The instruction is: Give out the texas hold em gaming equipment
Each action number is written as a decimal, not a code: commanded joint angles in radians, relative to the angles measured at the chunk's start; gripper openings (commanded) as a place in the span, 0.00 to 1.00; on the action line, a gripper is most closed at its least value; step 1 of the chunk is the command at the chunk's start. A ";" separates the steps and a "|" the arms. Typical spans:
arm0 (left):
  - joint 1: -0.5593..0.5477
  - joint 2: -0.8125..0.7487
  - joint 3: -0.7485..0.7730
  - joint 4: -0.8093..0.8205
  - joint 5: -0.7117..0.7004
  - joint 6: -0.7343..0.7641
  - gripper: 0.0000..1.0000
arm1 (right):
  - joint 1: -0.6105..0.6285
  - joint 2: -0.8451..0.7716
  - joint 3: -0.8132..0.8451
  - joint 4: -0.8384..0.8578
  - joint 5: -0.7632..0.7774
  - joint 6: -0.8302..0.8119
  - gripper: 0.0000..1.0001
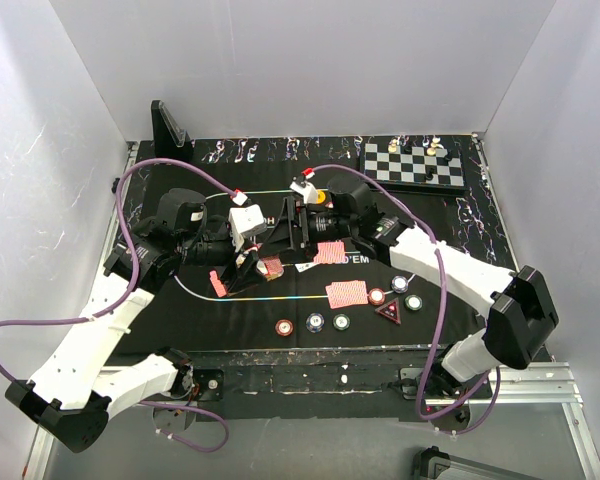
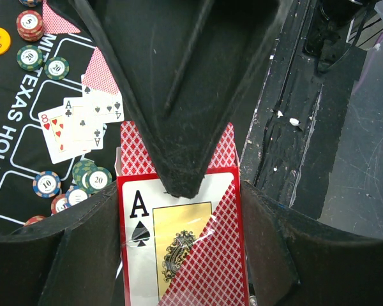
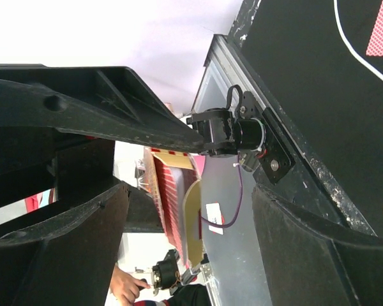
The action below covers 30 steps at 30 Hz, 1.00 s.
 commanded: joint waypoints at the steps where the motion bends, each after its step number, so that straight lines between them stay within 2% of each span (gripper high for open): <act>1: 0.000 -0.008 0.030 0.031 0.027 0.003 0.18 | 0.011 -0.002 -0.036 0.077 -0.005 0.039 0.81; 5: 0.000 -0.014 0.030 0.034 0.032 0.000 0.18 | 0.011 -0.003 -0.070 0.112 -0.017 0.059 0.65; 12: 0.000 -0.016 0.033 0.034 0.035 -0.005 0.18 | 0.008 -0.012 -0.142 0.189 -0.034 0.123 0.43; 23: 0.000 -0.017 0.033 0.039 0.044 -0.012 0.19 | -0.015 -0.064 -0.169 0.169 -0.022 0.108 0.29; 30: 0.000 -0.019 0.050 0.047 0.065 -0.031 0.19 | -0.035 -0.080 -0.189 0.180 -0.028 0.115 0.25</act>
